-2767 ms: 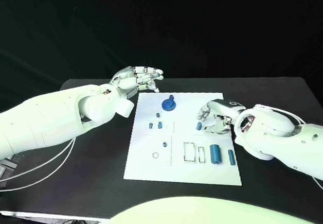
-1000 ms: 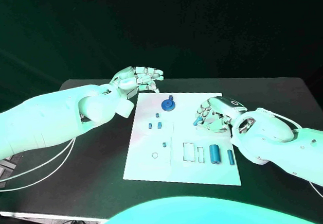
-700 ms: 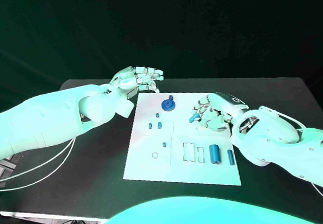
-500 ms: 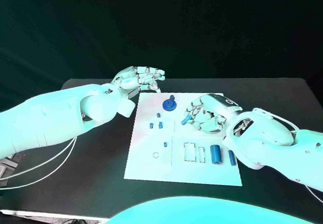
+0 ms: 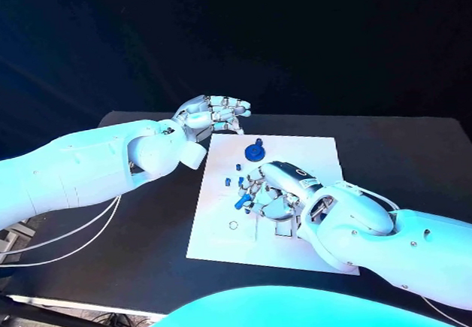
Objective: Assemble the parts on the task board
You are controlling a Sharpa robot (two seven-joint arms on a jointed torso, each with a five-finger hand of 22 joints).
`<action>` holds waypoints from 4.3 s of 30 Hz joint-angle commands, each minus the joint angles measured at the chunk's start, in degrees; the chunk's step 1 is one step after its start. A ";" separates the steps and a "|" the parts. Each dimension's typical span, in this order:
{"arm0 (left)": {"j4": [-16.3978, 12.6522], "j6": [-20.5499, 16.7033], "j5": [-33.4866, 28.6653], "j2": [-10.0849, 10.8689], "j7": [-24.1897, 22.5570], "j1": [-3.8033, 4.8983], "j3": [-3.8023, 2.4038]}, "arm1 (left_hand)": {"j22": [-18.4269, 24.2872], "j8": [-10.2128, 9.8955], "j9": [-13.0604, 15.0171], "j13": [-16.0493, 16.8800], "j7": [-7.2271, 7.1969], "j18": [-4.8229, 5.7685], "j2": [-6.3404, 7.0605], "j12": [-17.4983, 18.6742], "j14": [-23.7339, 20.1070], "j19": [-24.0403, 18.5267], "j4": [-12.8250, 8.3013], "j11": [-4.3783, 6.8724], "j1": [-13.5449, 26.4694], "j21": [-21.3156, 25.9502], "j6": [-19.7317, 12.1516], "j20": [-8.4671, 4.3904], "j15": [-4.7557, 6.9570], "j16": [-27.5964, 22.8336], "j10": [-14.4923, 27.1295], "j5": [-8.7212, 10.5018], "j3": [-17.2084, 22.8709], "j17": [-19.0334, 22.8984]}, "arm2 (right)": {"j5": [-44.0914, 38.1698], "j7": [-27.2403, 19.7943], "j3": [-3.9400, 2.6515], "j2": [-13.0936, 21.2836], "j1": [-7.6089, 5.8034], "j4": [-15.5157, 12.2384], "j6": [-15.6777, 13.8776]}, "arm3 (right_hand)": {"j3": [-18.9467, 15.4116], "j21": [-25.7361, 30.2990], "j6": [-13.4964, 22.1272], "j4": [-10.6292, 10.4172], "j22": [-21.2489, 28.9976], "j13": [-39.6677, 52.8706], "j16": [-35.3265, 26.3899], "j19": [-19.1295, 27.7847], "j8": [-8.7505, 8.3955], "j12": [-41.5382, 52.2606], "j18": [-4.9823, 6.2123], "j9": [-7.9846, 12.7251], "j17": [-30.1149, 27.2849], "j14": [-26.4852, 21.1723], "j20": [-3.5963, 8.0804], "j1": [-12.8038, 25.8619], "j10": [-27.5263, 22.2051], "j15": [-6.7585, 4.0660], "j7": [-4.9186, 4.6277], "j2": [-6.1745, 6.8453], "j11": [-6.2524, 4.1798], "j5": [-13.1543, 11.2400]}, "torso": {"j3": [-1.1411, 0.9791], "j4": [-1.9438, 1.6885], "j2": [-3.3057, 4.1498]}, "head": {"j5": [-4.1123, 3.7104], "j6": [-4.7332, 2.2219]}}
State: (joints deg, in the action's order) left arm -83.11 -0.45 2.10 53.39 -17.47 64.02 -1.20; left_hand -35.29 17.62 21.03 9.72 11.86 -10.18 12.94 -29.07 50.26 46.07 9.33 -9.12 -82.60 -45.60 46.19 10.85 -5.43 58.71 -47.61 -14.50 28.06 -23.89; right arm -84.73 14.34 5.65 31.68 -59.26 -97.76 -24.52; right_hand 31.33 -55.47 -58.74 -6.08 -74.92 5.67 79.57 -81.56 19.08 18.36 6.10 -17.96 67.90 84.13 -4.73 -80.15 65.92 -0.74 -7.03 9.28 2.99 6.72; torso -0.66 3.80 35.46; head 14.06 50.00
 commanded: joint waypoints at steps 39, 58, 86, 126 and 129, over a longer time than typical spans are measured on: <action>-0.02 0.98 0.06 -0.64 -0.49 0.07 -0.04 | 0.22 0.14 -0.09 -0.11 0.36 -0.25 -0.52 0.03 -0.58 0.24 -0.06 0.06 0.22 0.55 -0.44 0.05 0.09 -0.51 0.40 -0.17 -0.40 0.18 | -7.63 1.82 1.40 -4.67 3.17 5.68 5.49 | 0.41 -0.05 0.07 0.11 -7.87 0.06 0.14 -0.26 0.32 -0.11 -0.68 -1.20 0.16 1.67 -0.07 0.15 -0.14 -0.29 -0.17 -0.34 0.44 0.18 | -0.07 0.07 -0.02 | 1.80 0.00; -0.06 0.95 0.06 -0.54 -0.44 0.07 -0.04 | 0.22 0.14 -0.09 -0.11 0.36 -0.25 -0.52 0.03 -0.58 0.24 -0.06 0.06 0.22 0.55 -0.44 0.05 0.09 -0.51 0.40 -0.17 -0.40 0.18 | -7.69 1.62 1.56 -5.17 3.82 5.85 5.15 | 0.45 -0.18 0.12 0.14 -7.90 0.07 0.13 -0.29 0.34 -0.14 -0.70 -1.26 0.15 1.67 -0.07 0.19 -0.15 -0.28 -0.19 -0.36 0.46 0.19 | -0.05 0.12 -0.01 | 2.05 0.00; 0.03 1.39 0.06 -0.55 -0.06 0.07 -0.04 | 0.34 0.19 -0.13 -0.19 0.39 -0.25 -0.57 -0.01 -0.61 0.31 -0.07 0.04 0.22 0.76 -0.45 0.07 0.07 -0.59 0.47 -0.16 -0.51 0.26 | -8.38 2.29 1.56 -5.27 4.00 5.71 4.09 | 0.61 -0.06 0.22 0.48 -7.87 0.11 0.21 -0.27 0.45 -0.24 -0.68 -1.48 0.29 1.70 -0.07 0.06 -0.16 -0.27 -0.20 -0.34 0.44 0.21 | -0.05 0.14 -0.03 | 2.06 0.00; -0.06 1.75 0.06 -0.52 0.42 0.08 -0.04 | 0.37 0.22 -0.19 -0.29 0.40 -0.30 -0.69 0.01 -0.54 0.72 -0.05 0.01 0.24 0.75 -0.53 0.06 0.07 -0.60 0.68 -0.12 -0.62 0.31 | -7.58 1.95 1.88 -6.67 3.99 6.62 3.42 | -0.18 2.47 9.71 -0.63 -7.27 -0.47 0.28 0.55 -5.81 -2.88 -0.33 -0.10 0.17 1.47 -1.15 3.64 -3.75 0.98 -1.97 3.77 1.94 0.09 | -0.09 0.16 -0.06 | 1.89 0.00; -0.05 1.76 0.06 -0.50 0.47 0.08 -0.04 | 0.37 0.22 -0.19 -0.29 0.40 -0.30 -0.69 0.01 -0.54 0.72 -0.05 0.01 0.24 0.75 -0.53 0.06 0.07 -0.60 0.68 -0.12 -0.62 0.31 | -7.47 1.72 1.89 -6.64 3.99 6.49 2.77 | -0.22 2.55 9.73 -0.63 -7.26 -0.47 0.25 0.56 -5.84 -2.90 -0.32 -0.09 0.10 1.45 -1.15 3.66 -3.77 0.99 -1.98 3.85 1.96 0.07 | -0.10 0.11 -0.03 | 1.85 0.00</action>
State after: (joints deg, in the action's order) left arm -83.06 0.16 2.11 52.93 -16.91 64.04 -1.19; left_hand -34.94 17.62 20.90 9.49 11.86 -10.17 12.71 -29.07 50.06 46.49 9.32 -9.11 -82.38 -44.99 46.19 10.85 -5.23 58.27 -47.19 -14.50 27.74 -23.65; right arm -92.37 17.07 7.53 25.06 -55.30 -91.12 -20.48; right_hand 31.25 -53.13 -49.31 -6.51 -74.95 5.24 79.57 -81.03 13.51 15.69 6.16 -18.13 68.06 84.12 -5.66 -76.51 62.61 -0.11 -9.01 12.42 5.03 7.00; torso -0.73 3.93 35.40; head 15.97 50.00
